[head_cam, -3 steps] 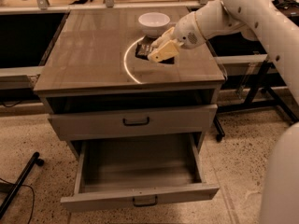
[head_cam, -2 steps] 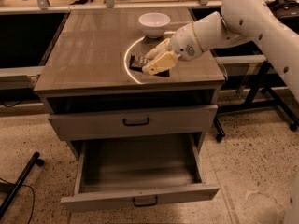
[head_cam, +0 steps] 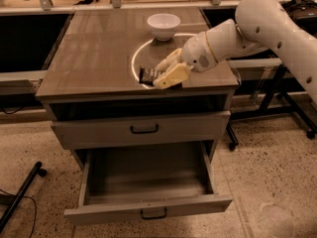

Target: Place rxbar chocolate into middle drawer

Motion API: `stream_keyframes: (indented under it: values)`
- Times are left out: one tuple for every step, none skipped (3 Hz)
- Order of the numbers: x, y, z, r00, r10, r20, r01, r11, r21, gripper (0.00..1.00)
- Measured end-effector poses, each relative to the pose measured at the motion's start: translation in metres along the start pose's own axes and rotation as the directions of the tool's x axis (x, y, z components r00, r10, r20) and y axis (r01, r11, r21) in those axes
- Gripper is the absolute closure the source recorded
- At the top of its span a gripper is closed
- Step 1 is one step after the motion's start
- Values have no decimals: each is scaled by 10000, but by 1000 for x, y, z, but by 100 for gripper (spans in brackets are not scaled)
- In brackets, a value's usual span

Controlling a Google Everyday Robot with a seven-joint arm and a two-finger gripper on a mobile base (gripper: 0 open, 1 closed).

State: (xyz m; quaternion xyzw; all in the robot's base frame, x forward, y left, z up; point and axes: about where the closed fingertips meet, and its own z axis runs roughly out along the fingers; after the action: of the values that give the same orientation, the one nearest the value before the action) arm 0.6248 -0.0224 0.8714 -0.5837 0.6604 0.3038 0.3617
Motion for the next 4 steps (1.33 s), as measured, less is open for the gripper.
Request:
stream_keyframes:
  values:
    - [20, 30, -1, 9996, -138, -248, 137, 9999, -35, 100]
    - [49, 59, 3, 9992, -20, -394, 16, 10000, -96, 100]
    - [77, 82, 16, 9990, 271, -355, -278, 9994, -186, 100]
    - [111, 106, 41, 9961, 861, -212, -869, 9953, -436, 100]
